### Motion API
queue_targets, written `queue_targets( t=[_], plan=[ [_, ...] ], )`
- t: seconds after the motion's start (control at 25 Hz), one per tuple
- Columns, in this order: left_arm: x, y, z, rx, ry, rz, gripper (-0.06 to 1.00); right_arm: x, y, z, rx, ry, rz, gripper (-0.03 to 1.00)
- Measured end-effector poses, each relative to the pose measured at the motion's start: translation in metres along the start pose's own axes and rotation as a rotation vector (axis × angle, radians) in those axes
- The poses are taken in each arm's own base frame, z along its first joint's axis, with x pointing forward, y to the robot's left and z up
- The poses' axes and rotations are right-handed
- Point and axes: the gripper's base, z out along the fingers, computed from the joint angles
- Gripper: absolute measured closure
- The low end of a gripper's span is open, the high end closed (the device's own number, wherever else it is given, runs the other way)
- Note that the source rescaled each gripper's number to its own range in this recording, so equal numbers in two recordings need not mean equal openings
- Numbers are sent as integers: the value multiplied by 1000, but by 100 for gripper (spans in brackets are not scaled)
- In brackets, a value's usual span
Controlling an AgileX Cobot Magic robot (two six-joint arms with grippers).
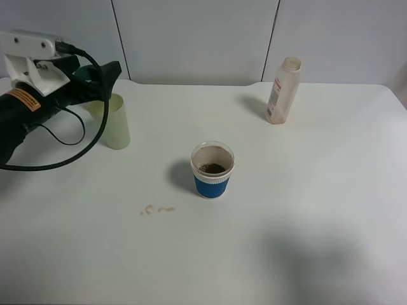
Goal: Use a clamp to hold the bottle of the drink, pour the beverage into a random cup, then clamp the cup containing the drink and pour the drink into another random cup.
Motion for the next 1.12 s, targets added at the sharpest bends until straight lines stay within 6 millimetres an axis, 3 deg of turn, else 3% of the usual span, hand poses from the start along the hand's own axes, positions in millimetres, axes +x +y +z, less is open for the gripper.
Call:
queue_targets(
  t=[0.2,0.28,0.44,0.76,1.12],
  plan=[
    [-19,-4,-5,11,-9,-82,21,0,0,0,0,0,0,-3],
    [-32,-5,-10,6,-8,-135,10,0,0,0,0,0,0,-3],
    [-49,-8,-17,5,-16,-132,1,0,0,0,0,0,0,-3],
    [-79,-13,-35,-10,-29,-94,0,0,0,0,0,0,0,-3],
    [-122,-19,-73,-76,-59,-36,0,0,0,0,0,0,0,-3]
  ],
)
